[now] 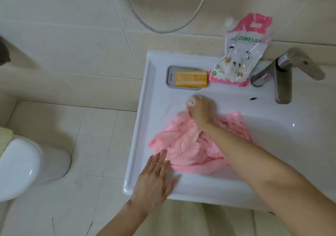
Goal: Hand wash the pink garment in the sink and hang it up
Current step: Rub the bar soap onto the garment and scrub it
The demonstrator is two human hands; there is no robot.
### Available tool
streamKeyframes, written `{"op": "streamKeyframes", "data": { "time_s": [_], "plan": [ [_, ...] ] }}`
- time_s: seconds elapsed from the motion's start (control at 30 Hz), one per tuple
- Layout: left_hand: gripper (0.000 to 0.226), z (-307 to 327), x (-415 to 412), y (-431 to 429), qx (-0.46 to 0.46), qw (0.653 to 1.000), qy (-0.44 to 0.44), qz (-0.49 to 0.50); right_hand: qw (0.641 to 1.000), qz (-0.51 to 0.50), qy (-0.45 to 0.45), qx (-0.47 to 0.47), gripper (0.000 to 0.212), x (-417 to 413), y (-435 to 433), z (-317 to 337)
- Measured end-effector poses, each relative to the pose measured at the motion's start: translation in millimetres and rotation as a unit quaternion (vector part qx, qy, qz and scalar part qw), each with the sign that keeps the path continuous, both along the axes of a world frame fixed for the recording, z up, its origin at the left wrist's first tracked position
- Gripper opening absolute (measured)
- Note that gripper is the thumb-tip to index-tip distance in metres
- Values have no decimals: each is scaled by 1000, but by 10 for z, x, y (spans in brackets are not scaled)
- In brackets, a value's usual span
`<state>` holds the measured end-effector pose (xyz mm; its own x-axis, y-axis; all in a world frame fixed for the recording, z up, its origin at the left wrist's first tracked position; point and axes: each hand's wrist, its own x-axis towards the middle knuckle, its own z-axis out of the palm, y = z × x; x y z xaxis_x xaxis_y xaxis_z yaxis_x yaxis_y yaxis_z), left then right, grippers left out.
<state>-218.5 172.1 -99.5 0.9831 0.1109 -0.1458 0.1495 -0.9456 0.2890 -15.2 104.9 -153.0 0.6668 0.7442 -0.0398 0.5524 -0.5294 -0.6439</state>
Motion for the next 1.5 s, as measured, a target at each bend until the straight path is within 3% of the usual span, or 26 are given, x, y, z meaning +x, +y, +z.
{"op": "streamKeyframes", "data": {
  "time_s": [0.07, 0.13, 0.2, 0.3, 0.37, 0.43, 0.53, 0.6, 0.7, 0.77, 0.8, 0.83, 0.93, 1.0, 1.07, 1.13, 1.2, 1.27, 1.33, 1.43, 1.5],
  "plan": [
    [59, 104, 64, 34, -19, 999, -25, 13, 987, -145, 67, -6, 8, 348, -10, 99],
    [40, 316, 225, 85, -33, 989, -120, 86, 947, -259, 171, 78, 6, 498, -106, 313],
    [29, 454, 465, 124, -70, 963, -198, 166, 904, -303, 277, 119, 11, 520, -260, 436],
    [82, 334, 840, 157, -86, 971, -130, 181, 882, -237, 407, 21, 19, 396, -518, 424],
    [88, 175, 906, 97, -73, 991, -42, 103, 894, -228, 385, -35, 16, 344, -646, 379],
    [70, 78, 804, 36, -71, 996, -44, 30, 908, -257, 326, -60, 16, 311, -755, 248],
    [52, 32, 567, -48, -73, 990, -100, -65, 881, -335, 321, -86, 67, 194, -900, -79],
    [35, -30, 449, -63, -69, 988, -119, -76, 861, -350, 347, -127, 82, 48, -817, -31],
    [32, -63, 324, -58, -84, 992, -94, -28, 854, -361, 333, -173, 62, -168, -628, 48],
    [34, -50, 286, -88, -104, 992, -70, -18, 851, -376, 353, -101, 19, -215, -547, 76],
    [35, -36, 285, -120, -120, 991, -57, -12, 848, -378, 368, -54, 9, -208, -527, 102],
    [36, -24, 289, -153, -131, 990, -54, -6, 846, -381, 374, -19, 23, -164, -487, 138],
    [41, 50, 285, -228, -129, 988, -89, 16, 869, -350, 345, 52, 33, -32, -329, 465],
    [59, 116, 277, -204, -110, 985, -117, 60, 907, -309, 265, 109, 33, -5, -168, 742],
    [79, 153, 275, -119, -77, 983, -127, 109, 941, -230, 204, 140, 35, -37, 35, 985],
    [85, 135, 262, -43, -42, 984, -104, 140, 964, -131, 176, 151, 46, -92, 229, 1025],
    [80, 108, 244, 2, -20, 982, -79, 169, 996, -25, 77, 38, 55, -109, 356, 830],
    [58, 85, 211, 12, -22, 978, -95, 187, 997, 2, -38, -72, 60, -26, 403, 610],
    [32, 63, 155, 22, -23, 976, -126, 177, 990, 27, -115, -81, 67, 74, 397, 530],
    [41, 30, 80, -44, -39, 980, -144, 133, 976, 95, -146, -133, 56, 166, 362, 508],
    [45, 24, 53, -99, -54, 983, -141, 103, 983, 78, -144, -88, 38, 176, 435, 515]
  ]
}}
